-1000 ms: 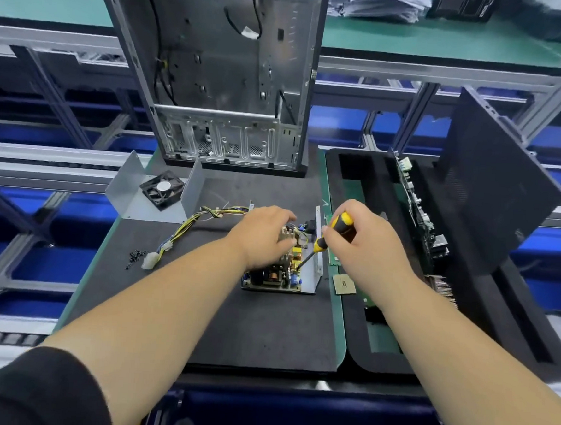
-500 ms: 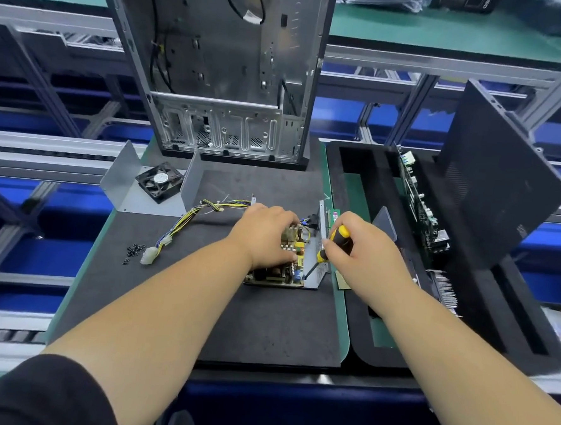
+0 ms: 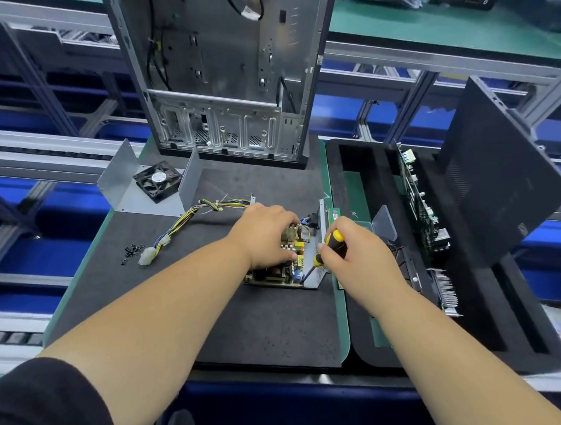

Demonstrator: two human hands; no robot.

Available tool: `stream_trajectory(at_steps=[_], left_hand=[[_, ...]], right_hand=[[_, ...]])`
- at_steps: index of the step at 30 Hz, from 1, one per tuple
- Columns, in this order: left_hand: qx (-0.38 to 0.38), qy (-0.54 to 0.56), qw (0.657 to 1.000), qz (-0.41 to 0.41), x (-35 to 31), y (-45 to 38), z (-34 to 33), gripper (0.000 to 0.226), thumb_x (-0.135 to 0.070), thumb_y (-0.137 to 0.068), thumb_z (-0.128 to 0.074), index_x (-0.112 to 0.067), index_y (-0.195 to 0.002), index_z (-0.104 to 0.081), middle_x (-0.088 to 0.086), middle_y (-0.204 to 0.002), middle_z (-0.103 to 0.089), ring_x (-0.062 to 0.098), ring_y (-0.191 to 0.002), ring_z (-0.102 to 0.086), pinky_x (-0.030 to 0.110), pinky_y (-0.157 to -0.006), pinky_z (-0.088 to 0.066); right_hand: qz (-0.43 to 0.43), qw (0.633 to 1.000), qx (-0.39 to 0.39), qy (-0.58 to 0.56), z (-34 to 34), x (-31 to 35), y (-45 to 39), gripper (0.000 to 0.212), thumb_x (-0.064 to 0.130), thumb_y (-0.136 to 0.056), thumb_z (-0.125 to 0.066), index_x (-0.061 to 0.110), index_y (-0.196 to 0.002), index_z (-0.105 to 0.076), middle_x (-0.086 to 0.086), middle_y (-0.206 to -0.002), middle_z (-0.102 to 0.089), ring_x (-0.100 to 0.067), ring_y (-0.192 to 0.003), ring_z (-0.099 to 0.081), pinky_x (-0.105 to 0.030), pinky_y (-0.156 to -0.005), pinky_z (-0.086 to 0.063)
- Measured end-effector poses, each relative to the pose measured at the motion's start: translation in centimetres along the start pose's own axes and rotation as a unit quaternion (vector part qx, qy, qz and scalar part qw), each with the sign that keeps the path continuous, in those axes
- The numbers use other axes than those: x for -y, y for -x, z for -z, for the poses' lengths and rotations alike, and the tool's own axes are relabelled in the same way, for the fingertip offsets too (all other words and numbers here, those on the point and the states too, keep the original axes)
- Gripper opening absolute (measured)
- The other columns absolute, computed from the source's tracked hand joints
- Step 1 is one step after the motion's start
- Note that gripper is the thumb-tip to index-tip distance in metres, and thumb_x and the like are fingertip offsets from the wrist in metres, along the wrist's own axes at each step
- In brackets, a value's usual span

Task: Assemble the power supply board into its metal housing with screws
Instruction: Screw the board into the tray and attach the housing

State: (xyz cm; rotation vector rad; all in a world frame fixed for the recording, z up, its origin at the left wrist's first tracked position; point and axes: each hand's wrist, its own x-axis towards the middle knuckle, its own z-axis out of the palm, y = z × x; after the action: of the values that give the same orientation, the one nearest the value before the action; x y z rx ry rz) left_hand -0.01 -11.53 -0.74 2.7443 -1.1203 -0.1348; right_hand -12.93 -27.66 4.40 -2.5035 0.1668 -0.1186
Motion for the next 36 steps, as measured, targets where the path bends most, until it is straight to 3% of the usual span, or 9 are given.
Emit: stream_trajectory(at_steps=[7, 16, 20, 26, 29, 32, 36], left_hand=[[0.0, 0.0, 1.0, -0.003, 0.0, -0.1, -0.1, 0.07, -0.06, -0.076, -0.068, -0.03, -0.135, -0.047, -0.004, -0.127, -0.056, 0.021, -0.118, -0.052, 0.038, -0.107, -0.03], [0.004, 0.009, 1.0, 0.001, 0.2, -0.2, -0.3, 0.069, -0.06, -0.075, -0.069, -0.031, -0.134, -0.047, -0.005, -0.128, -0.055, 0.02, -0.12, -0.051, 0.037, -0.107, -0.029], [0.004, 0.01, 1.0, 0.005, 0.1, -0.2, -0.3, 0.067, -0.059, -0.075, -0.069, -0.031, -0.133, -0.048, -0.005, -0.129, -0.055, 0.02, -0.119, -0.051, 0.037, -0.107, -0.029], [0.002, 0.015, 1.0, 0.005, 0.2, -0.3, -0.4, 0.065, -0.058, -0.074, -0.069, -0.031, -0.13, -0.049, -0.006, -0.127, -0.056, 0.019, -0.118, -0.051, 0.036, -0.104, -0.028], [0.0, 0.02, 1.0, 0.007, 0.2, -0.3, -0.5, 0.066, -0.058, -0.074, -0.069, -0.031, -0.13, -0.049, -0.006, -0.126, -0.056, 0.019, -0.117, -0.051, 0.035, -0.103, -0.027], [-0.003, 0.025, 1.0, 0.008, 0.2, -0.2, -0.5, 0.065, -0.057, -0.074, -0.07, -0.03, -0.13, -0.049, -0.006, -0.126, -0.056, 0.019, -0.117, -0.052, 0.035, -0.103, -0.028], [-0.007, 0.027, 1.0, 0.007, 0.2, -0.3, -0.5, 0.065, -0.057, -0.073, -0.07, -0.03, -0.129, -0.05, -0.006, -0.124, -0.057, 0.017, -0.117, -0.052, 0.034, -0.104, -0.027]], right_hand=[[0.029, 0.999, 0.007, 0.035, 0.1, 0.2, 0.0, 0.013, 0.032, -0.091, -0.06, 0.025, -0.092, -0.049, 0.005, -0.08, -0.06, -0.02, -0.077, -0.054, -0.037, -0.066, -0.047], [0.063, 0.978, 0.119, 0.16, 1.8, 1.7, -1.3, 0.016, 0.027, -0.088, -0.063, 0.03, -0.087, -0.047, 0.007, -0.084, -0.059, -0.018, -0.082, -0.055, -0.031, -0.061, -0.041], [0.08, 0.959, 0.148, 0.229, 2.3, 2.3, -1.9, 0.014, 0.019, -0.088, -0.061, 0.028, -0.088, -0.051, 0.008, -0.076, -0.051, -0.018, -0.081, -0.053, -0.026, -0.053, -0.033], [0.104, 0.936, 0.178, 0.287, 2.0, 3.2, -2.5, 0.025, 0.001, -0.085, -0.055, 0.023, -0.095, -0.06, 0.003, -0.094, -0.058, -0.021, -0.086, -0.058, -0.031, -0.06, -0.039], [0.104, 0.926, 0.165, 0.323, 1.7, 3.5, -2.9, 0.013, 0.016, -0.091, -0.059, 0.018, -0.104, -0.059, 0.001, -0.09, -0.057, -0.021, -0.084, -0.055, -0.03, -0.055, -0.031], [0.082, 0.925, 0.165, 0.333, 1.5, 3.8, -3.0, 0.021, 0.032, -0.092, -0.062, 0.016, -0.106, -0.057, 0.0, -0.085, -0.054, -0.021, -0.081, -0.053, -0.03, -0.052, -0.028], [0.053, 0.926, 0.158, 0.337, 1.6, 3.9, -3.0, 0.027, 0.037, -0.091, -0.062, 0.013, -0.104, -0.06, -0.003, -0.092, -0.062, -0.023, -0.084, -0.06, -0.026, -0.047, -0.027]])
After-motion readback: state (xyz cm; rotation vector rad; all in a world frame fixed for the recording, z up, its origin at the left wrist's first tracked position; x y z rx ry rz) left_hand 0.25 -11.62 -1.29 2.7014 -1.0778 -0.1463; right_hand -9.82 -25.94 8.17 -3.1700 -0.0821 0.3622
